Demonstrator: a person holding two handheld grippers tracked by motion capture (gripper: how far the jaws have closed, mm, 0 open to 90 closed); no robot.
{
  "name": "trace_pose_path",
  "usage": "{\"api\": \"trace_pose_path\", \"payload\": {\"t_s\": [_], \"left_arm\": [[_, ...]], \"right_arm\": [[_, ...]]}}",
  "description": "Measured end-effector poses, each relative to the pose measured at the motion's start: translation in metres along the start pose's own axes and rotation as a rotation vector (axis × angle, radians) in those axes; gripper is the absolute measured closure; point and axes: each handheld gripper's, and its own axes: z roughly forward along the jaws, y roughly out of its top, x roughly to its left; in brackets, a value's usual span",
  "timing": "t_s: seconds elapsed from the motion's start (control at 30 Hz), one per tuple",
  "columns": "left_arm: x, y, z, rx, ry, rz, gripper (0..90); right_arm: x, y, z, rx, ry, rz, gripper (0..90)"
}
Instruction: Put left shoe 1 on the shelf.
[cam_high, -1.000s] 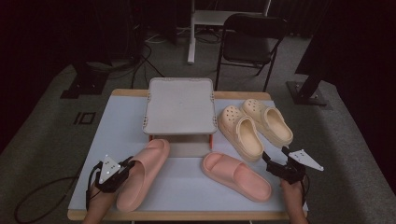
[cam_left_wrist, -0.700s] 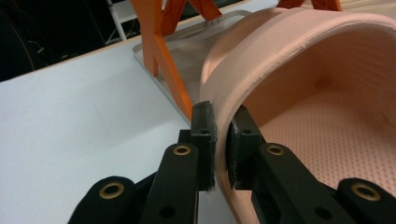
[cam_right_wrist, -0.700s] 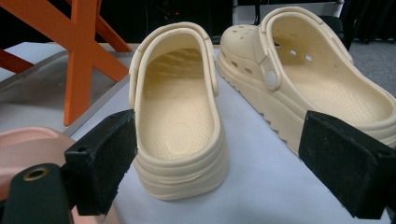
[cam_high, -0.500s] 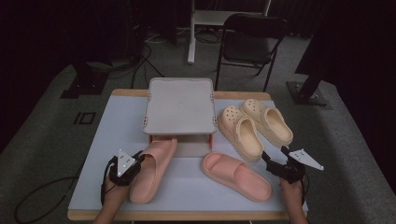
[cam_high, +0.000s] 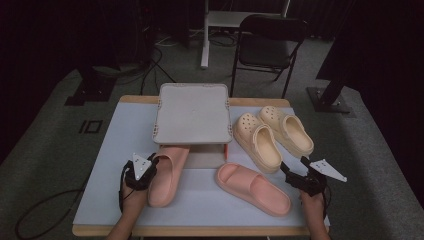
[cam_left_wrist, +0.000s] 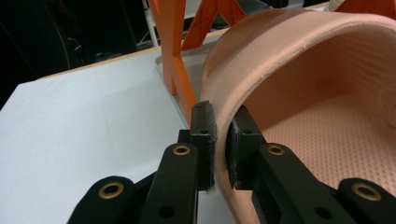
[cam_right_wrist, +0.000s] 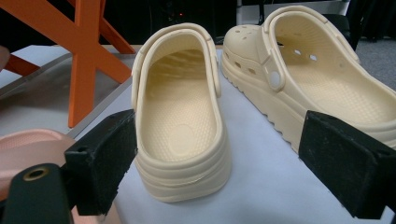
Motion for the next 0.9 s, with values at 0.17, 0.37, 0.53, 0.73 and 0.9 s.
{"api": "trace_pose_path", "payload": {"t_s": [0.17,0.37,0.53,0.73,0.9], "left_arm": [[-0.005,0.004,0.010,0.000,0.018,-0.004,82.4],[-0.012,0.009,0.021,-0.009,0.064,-0.034,82.0],[-0.020,0.010,0.030,0.005,0.085,-0.059,81.5],[-0.028,0.009,0.036,0.019,0.082,-0.075,77.2],[-0.026,0.008,0.035,0.024,0.033,-0.127,67.6]], "right_arm": [[0.000,-0.001,0.000,0.004,0.005,0.000,11.2],[-0.002,-0.001,0.001,0.007,0.012,0.002,11.2],[-0.002,-0.001,0.001,0.007,0.019,0.004,11.2],[-0.004,-0.002,0.000,0.004,0.018,0.012,11.2],[-0.004,-0.002,-0.001,0.002,0.019,0.015,11.2]]}}
